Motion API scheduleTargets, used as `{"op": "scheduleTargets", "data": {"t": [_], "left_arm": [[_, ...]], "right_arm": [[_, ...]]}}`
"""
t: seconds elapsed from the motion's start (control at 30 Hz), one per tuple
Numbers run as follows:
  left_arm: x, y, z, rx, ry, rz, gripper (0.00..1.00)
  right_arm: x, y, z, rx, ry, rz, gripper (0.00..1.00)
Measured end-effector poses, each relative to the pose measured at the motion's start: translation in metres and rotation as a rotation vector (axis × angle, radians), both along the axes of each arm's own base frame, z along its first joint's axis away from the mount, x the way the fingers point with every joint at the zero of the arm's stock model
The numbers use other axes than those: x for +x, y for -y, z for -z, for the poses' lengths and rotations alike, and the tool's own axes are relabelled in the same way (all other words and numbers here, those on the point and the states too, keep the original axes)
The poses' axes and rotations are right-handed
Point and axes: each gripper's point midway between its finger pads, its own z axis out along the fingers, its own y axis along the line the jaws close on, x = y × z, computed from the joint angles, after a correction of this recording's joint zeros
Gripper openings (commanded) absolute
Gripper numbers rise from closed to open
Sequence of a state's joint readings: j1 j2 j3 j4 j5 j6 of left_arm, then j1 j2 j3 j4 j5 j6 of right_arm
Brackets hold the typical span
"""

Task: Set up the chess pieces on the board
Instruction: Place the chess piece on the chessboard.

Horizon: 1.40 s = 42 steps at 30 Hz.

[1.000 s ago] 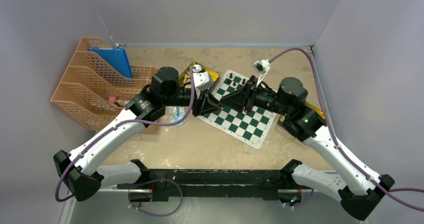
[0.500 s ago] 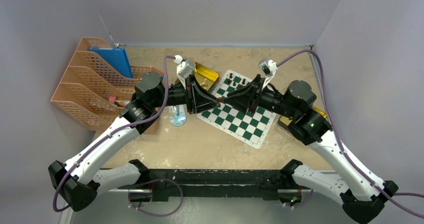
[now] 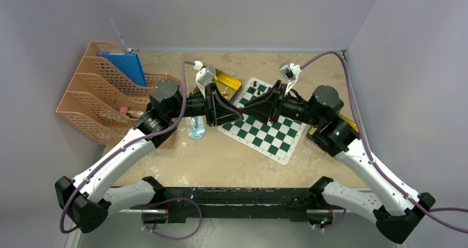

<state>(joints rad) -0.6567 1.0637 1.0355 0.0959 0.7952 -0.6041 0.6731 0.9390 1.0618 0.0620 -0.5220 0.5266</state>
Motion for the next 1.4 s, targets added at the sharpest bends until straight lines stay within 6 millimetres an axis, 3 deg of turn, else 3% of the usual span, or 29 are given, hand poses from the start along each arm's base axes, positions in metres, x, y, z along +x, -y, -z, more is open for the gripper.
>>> {"op": "scheduleTargets", "data": {"t": [0.5,0.87,1.03,1.27,1.4], "left_arm": [[0.001,0.003,0.007,0.014,-0.035,0.013,0.00],[-0.006,0.003,0.008,0.020,-0.036,0.058,0.00],[-0.011,0.004,0.013,0.030,-0.047,0.098,0.00],[-0.016,0.004,0.021,0.056,-0.071,0.130,0.00],[-0.019,0.003,0.025,0.070,-0.083,0.147,0.00]], "right_arm": [[-0.007,-0.003,0.002,-0.004,-0.030,-0.048,0.24],[-0.009,-0.006,0.009,-0.045,-0.024,-0.079,0.27],[-0.013,-0.005,0.011,-0.068,-0.012,-0.102,0.21],[-0.017,-0.005,0.018,-0.094,-0.014,-0.129,0.20],[-0.020,-0.008,0.023,-0.109,-0.026,-0.165,0.10]]}}
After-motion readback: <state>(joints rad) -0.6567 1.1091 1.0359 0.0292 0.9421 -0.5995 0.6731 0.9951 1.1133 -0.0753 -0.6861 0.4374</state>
